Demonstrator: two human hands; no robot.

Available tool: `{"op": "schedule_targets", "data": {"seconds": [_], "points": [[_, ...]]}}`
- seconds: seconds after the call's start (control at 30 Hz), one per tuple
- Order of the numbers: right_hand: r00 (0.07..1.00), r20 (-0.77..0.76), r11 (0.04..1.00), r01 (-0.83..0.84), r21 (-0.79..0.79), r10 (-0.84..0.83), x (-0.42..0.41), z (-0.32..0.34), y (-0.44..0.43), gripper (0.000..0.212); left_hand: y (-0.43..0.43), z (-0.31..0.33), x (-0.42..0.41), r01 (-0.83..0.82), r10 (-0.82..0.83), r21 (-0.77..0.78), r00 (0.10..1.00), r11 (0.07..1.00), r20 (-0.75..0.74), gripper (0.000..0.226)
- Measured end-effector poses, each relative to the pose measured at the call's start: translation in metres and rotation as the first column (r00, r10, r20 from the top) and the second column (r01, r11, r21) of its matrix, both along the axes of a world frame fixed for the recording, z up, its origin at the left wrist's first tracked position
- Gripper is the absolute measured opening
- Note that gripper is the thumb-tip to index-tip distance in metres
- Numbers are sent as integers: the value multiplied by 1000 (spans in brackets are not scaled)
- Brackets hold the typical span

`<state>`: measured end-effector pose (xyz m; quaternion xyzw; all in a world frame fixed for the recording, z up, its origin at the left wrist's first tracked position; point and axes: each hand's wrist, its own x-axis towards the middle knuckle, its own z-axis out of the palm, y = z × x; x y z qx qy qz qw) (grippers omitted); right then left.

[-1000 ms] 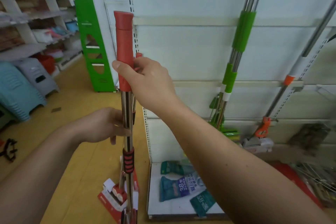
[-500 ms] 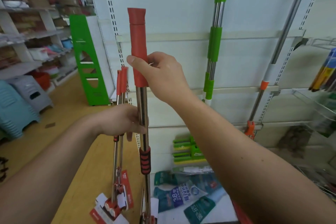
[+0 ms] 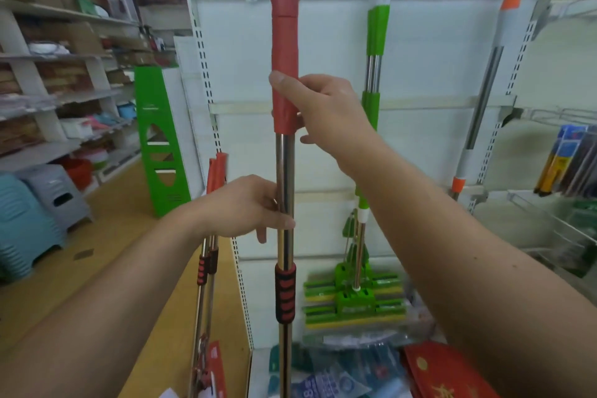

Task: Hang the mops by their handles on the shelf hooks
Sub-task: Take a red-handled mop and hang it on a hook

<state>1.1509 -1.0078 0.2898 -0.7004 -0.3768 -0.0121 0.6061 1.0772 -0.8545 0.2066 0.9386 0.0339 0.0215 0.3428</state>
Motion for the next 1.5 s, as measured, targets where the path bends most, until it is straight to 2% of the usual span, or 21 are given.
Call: {"op": "schedule_targets", "data": {"seconds": [0.07,0.2,0.37,0.6,0.73,0.8,1.07,1.23,1.4,1.5], "points": [[1000,-19,1000,-16,24,16,0,8,-2,64,-3,5,1,-27,28,-29,999,999,41,14],[996,-70,996,-51,80,57,7,20,-4,44,-9,6,1,-86,100,-109,985,990,137,13],[988,-112,987,-91,134,106,10,29,-1,29,-17,6,1,-79,131,-243,970,967,205,14],[972,-141,967,-161,195,190,14,40,12,27,-21,9,3,-143,239,-342,937,929,256,6],[971,-122,965,-180,192,205,16,49,24,32,-15,11,8,-198,318,-367,898,909,304,18],[974,-115,968,-172,182,195,18,53,30,31,-13,13,12,-226,361,-382,871,896,332,15],[999,11,998,-35,47,35,28,56,53,35,3,18,27,-365,512,-381,743,850,430,23],[998,65,1000,3,20,-4,36,63,74,30,19,21,40,-432,543,-331,710,839,449,23],[995,95,999,38,27,-41,44,65,98,37,37,25,53,-460,544,-290,711,839,446,27],[995,92,999,41,36,-44,50,65,110,34,49,27,61,-459,544,-292,717,839,437,28]]}}
